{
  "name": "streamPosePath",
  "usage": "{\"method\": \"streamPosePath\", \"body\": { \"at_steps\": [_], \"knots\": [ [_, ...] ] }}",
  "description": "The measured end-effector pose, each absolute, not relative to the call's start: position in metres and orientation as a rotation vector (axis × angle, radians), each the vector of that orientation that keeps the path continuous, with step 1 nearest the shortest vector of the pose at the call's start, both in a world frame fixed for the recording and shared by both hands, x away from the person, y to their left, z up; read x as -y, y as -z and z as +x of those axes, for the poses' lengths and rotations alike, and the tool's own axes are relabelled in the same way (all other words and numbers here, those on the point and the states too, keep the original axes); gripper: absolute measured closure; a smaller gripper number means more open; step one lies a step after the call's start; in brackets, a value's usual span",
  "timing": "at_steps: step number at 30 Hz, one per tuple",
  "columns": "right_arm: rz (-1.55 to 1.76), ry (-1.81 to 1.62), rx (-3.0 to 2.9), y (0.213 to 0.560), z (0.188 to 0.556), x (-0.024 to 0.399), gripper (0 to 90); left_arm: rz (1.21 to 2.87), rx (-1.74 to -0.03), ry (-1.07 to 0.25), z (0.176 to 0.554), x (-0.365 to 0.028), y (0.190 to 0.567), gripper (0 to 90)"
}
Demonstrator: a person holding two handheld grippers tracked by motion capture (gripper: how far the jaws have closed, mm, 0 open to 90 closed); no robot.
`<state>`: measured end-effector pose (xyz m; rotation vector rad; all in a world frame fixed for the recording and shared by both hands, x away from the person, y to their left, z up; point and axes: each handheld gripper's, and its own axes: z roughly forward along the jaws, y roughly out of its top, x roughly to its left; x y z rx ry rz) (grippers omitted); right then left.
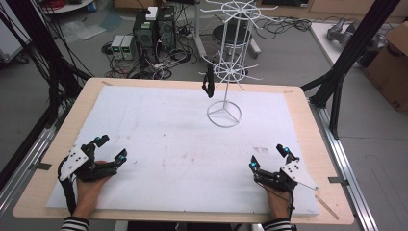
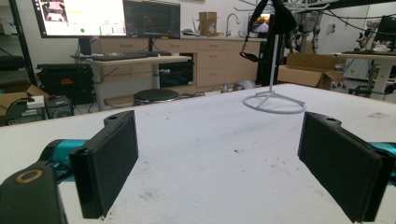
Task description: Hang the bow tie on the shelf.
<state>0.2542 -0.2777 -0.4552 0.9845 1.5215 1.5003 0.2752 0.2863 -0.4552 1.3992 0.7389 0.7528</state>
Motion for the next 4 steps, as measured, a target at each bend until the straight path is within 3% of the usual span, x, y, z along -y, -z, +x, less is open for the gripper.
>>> {"method": "streamPosePath", "body": {
  "at_steps": [4],
  "knots": [
    [0.985, -1.500, -1.521, 0.4551, 0.2543, 0.2776, 0.7, 1.398, -0.738, -0.754, 0.2751, -0.2862, 0.4552, 12.6]
  ]
}}
